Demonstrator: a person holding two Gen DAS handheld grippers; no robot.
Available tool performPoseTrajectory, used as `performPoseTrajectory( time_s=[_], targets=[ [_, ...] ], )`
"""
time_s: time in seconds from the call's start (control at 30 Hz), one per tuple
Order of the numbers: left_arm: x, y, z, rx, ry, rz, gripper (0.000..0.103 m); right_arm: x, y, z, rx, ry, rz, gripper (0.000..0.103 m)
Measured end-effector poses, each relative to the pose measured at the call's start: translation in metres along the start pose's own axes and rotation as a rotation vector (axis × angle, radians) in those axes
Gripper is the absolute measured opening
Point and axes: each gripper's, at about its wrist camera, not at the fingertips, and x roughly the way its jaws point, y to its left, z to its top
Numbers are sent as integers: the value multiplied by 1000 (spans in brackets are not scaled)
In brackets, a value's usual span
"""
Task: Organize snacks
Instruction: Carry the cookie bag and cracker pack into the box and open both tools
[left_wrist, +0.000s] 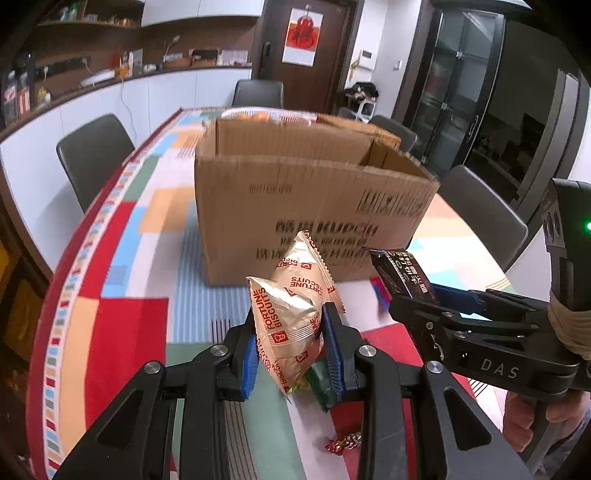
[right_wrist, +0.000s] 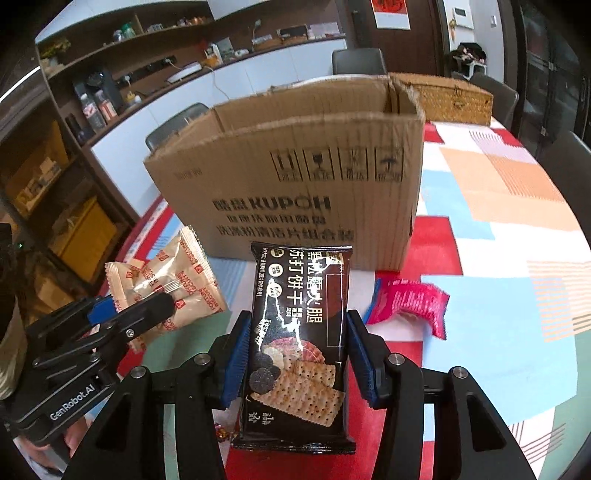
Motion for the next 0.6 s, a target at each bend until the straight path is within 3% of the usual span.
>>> performPoseTrajectory(
  time_s=[0.6],
  targets=[
    [-44,-27,74,97,-234,7,31,-64,-6,58,-28,-228,-18,50]
  ],
)
